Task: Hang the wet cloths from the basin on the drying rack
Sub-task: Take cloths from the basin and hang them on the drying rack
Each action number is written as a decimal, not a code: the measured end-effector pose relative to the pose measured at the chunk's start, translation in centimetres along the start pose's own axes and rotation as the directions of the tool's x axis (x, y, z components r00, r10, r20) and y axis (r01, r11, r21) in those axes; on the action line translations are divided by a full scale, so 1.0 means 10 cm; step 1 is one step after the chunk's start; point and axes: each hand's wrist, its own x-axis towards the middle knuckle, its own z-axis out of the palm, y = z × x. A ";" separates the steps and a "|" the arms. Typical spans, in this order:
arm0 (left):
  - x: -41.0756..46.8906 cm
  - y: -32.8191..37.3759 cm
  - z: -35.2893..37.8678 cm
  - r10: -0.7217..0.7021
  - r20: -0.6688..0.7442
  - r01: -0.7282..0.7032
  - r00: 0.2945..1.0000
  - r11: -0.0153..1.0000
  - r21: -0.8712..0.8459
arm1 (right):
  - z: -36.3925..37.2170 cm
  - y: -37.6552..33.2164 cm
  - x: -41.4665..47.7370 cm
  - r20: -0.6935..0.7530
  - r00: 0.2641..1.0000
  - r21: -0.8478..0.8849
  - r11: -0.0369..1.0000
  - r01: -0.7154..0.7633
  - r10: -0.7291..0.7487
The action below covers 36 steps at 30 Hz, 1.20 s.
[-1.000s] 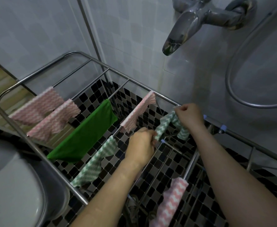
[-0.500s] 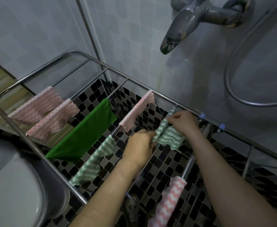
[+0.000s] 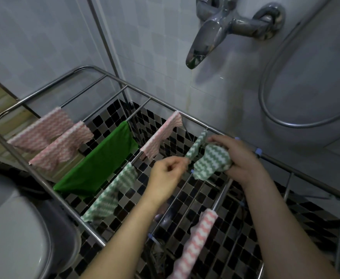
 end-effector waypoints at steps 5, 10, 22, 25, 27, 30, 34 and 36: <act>-0.25 0.06 0.07 -0.204 0.194 0.253 0.960 0.926 -0.280 | 0.08 0.19 -0.39 0.211 0.977 0.300 0.949 -0.093 0.029; -0.40 0.03 0.07 -0.315 0.154 0.350 0.937 0.818 -0.457 | 0.15 0.26 -0.65 0.244 0.970 0.381 0.920 -0.095 -0.001; -0.73 0.48 -0.02 0.127 -0.219 -0.201 0.967 0.910 -0.363 | -0.10 0.37 -1.01 0.214 0.971 -0.248 0.956 0.156 -0.103; -0.76 0.59 -0.04 0.195 -0.135 -0.226 0.971 0.934 -0.277 | -0.14 0.32 -1.09 0.201 0.976 -0.699 0.687 0.200 -0.079; -0.78 0.63 -0.06 0.234 -0.054 -0.240 0.971 0.952 -0.189 | -0.18 0.27 -1.14 0.251 0.950 -0.796 0.519 0.311 -0.186; -0.80 0.68 -0.04 0.243 0.050 -0.233 0.969 0.961 -0.146 | -0.07 0.16 -1.23 0.397 0.847 -0.573 0.625 0.529 -0.353; -0.80 0.71 0.00 0.311 -0.042 -0.313 0.950 0.945 -0.090 | 0.12 0.13 -1.27 0.276 0.777 -0.392 0.672 0.628 -0.566; -0.80 0.73 -0.01 0.326 -0.107 -0.337 0.939 0.935 -0.111 | 0.14 0.14 -1.29 0.223 0.761 -0.399 0.655 0.641 -0.609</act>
